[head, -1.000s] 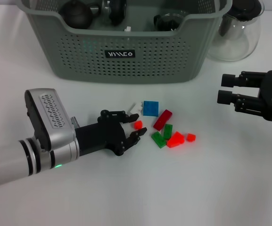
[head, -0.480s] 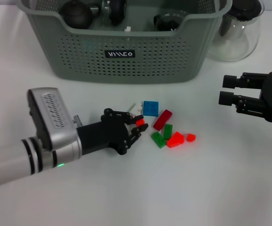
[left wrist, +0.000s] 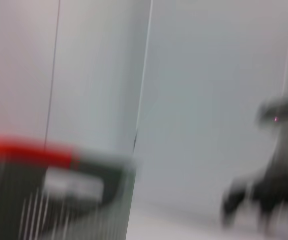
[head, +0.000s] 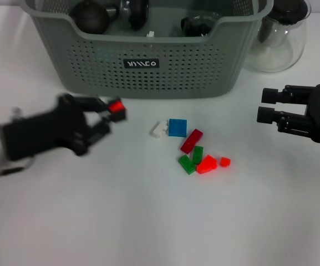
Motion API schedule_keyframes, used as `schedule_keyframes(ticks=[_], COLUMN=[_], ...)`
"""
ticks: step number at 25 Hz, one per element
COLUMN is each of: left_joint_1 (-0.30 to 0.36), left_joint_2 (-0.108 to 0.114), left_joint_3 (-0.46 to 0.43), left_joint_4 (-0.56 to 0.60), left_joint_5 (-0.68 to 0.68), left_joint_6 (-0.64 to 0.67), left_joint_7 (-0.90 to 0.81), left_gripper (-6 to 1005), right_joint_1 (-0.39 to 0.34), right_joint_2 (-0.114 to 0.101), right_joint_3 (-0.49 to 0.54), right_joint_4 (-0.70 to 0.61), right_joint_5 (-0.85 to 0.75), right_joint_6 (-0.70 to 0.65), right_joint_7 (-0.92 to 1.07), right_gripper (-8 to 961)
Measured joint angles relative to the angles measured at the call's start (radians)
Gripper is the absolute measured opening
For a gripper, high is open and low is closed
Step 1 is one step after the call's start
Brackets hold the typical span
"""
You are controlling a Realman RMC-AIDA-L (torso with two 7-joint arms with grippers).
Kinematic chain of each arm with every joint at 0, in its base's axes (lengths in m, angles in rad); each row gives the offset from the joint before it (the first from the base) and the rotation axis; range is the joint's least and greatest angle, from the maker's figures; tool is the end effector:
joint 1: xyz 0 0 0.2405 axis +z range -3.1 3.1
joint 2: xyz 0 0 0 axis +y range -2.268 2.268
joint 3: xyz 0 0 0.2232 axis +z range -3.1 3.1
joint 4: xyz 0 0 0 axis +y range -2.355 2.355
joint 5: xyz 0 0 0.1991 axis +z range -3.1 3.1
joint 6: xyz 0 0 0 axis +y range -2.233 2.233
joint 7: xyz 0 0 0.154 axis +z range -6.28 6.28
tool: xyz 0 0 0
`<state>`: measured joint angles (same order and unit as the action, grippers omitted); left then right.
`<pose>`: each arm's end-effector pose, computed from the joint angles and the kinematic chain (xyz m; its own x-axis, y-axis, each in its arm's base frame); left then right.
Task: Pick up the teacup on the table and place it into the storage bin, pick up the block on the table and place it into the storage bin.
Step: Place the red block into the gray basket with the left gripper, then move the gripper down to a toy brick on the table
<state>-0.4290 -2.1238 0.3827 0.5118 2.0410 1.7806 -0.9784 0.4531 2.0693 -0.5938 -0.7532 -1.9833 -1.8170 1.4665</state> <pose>-0.2419 0.2568 0.0042 0.7005 0.1311 0.7015 0.3784 -0.9016 -0.2094 0.2266 0.2780 0.0393 0.7152 -0.3732 -0.5910 -0.4708 -0.8822 -0.0126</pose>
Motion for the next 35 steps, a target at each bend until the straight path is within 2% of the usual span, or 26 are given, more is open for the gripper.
schedule_keyframes(ticks=[2, 4, 7, 9, 11, 13, 15, 16, 20, 22, 25, 27, 30, 33, 34, 35], left_joint_1=[-0.007, -0.031, -0.104, -0.177, -0.258, -0.319, -0.382, -0.404, -0.473, -0.508, -0.547, -0.566, -0.58, -0.562, -0.539, -0.509], left_joint_2=[0.016, 0.03, 0.06, 0.094, 0.134, 0.161, 0.185, 0.188, 0.17, 0.151, 0.111, 0.073, 0.042, 0.035, 0.031, 0.027], left_joint_3=[-0.06, -0.103, -0.117, -0.109, -0.072, 0.007, 0.146, 0.211, 0.438, 0.559, 0.671, 0.691, 0.689, 0.673, 0.66, 0.642], left_joint_4=[0.072, 0.143, 0.253, 0.289, 0.303, 0.315, 0.334, 0.341, 0.385, 0.383, 0.363, 0.346, 0.333, 0.38, 0.421, 0.466], left_joint_5=[-0.044, -0.119, -0.244, -0.268, -0.253, -0.217, -0.146, -0.113, 0.074, 0.209, 0.414, 0.532, 0.612, 0.591, 0.558, 0.524], left_joint_6=[0.147, 0.232, 0.243, 0.208, 0.134, 0.024, -0.143, -0.206, -0.473, -0.587, -0.712, -0.762, -0.787, -0.78, -0.769, -0.76], left_joint_7=[-0.116, -0.257, -0.508, -0.641, -0.746, -0.827, -0.919, -0.958, -1.127, -1.247, -1.393, -1.429, -1.438, -1.434, -1.424, -1.41], left_gripper=[209, 218, 231, 240, 249, 258, 267, 272, 290, 299, 312, 321, 335, 348, 353, 401], right_joint_1=[-0.001, -0.001, 0.002, 0.003, 0.004, 0.003, 0.001, 0.0, 0.0, 0.0, 0.003, 0.005, 0.007, 0.009, 0.009, 0.009], right_joint_2=[0.0, 0.001, 0.001, 0.002, 0.002, 0.003, 0.004, 0.004, 0.006, 0.007, 0.007, 0.008, 0.009, 0.009, 0.009, 0.009], right_joint_3=[-0.001, -0.001, 0.0, -0.002, -0.006, -0.006, -0.006, -0.006, -0.003, -0.005, -0.005, -0.005, -0.006, -0.004, -0.003, -0.001], right_joint_4=[0.0, 0.0, 0.0, 0.0, 0.0, 0.0, 0.0, 0.0, 0.0, 0.0, 0.0, 0.0, 0.0, 0.0, 0.0, 0.0], right_joint_5=[0.0, 0.0, 0.0, 0.0, 0.0, 0.0, 0.0, 0.0, 0.0, 0.0, 0.0, 0.0, 0.0, 0.0, 0.0, 0.0], right_joint_6=[0.001, 0.002, 0.003, 0.004, 0.006, 0.007, 0.007, 0.007, 0.007, 0.007, 0.007, 0.007, 0.007, 0.007, 0.008, 0.008], right_joint_7=[0.0, 0.0, 0.0, 0.0, -0.001, -0.003, -0.006, -0.007, -0.007, -0.007, -0.005, -0.003, -0.003, -0.003, -0.004, -0.004], right_gripper=[534, 534, 534, 534, 534, 534, 534, 534, 534, 534, 534, 534, 534, 535, 535, 535])
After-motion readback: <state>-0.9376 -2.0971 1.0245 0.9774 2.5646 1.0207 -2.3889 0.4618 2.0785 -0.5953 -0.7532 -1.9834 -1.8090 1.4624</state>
